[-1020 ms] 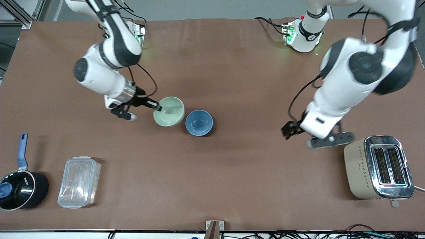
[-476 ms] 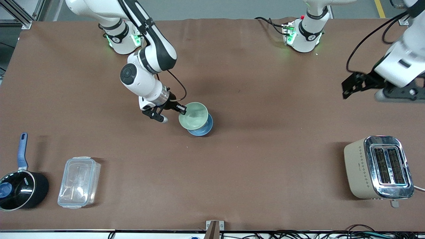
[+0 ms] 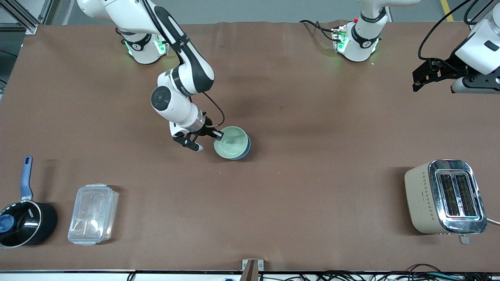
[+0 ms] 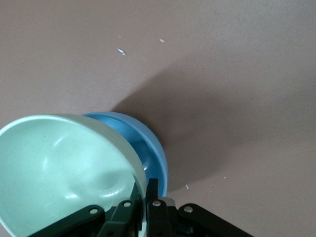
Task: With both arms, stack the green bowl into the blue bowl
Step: 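Lower the green bowl into the blue bowl with the right gripper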
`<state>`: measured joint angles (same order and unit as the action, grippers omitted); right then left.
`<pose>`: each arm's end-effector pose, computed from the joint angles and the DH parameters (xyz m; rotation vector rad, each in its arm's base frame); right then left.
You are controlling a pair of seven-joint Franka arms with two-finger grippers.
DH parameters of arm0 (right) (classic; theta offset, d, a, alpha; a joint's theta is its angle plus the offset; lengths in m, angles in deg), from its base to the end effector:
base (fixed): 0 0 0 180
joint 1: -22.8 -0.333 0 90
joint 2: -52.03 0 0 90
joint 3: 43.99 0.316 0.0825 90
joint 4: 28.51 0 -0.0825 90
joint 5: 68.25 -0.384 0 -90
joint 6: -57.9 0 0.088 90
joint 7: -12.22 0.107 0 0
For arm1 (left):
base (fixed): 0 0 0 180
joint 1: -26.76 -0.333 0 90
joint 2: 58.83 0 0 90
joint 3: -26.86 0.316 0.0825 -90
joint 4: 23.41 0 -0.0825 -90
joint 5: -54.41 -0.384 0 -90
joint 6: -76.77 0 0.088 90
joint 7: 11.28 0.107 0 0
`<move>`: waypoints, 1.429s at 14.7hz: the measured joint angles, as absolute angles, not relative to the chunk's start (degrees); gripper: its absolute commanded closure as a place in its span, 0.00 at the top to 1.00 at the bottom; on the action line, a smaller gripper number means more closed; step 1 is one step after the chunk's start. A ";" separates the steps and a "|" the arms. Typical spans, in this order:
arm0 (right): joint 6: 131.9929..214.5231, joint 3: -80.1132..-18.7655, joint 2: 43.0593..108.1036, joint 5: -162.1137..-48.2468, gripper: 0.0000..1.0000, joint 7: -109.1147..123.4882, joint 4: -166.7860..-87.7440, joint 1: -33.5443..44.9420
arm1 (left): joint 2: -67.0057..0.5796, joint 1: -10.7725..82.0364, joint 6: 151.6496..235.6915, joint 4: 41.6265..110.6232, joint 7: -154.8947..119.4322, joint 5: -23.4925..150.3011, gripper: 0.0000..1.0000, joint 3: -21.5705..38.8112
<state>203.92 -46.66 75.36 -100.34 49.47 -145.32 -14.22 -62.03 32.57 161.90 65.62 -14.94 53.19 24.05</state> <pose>0.5049 0.3376 0.2503 -2.7346 0.6949 0.1444 0.5227 -0.0776 0.6552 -3.1136 0.1321 0.0150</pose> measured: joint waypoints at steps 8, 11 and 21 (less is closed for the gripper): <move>203.66 -46.69 76.26 -100.04 0.07 49.53 -145.31 -14.43 | -62.11 32.52 162.02 66.17 -14.90 53.19 1.00 24.09; 203.60 -46.69 76.32 -100.04 0.10 49.80 -145.31 -14.57 | -62.11 32.52 162.03 66.24 -14.89 53.19 1.00 24.09; 203.58 -46.67 76.78 -100.03 0.34 51.03 -145.15 -15.98 | -62.11 32.50 162.06 66.44 -14.89 53.19 1.00 24.09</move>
<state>203.58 -46.67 76.78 -100.03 51.03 -145.15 -15.98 -62.11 32.50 162.06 66.44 -14.89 53.19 24.09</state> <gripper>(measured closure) 0.885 0.000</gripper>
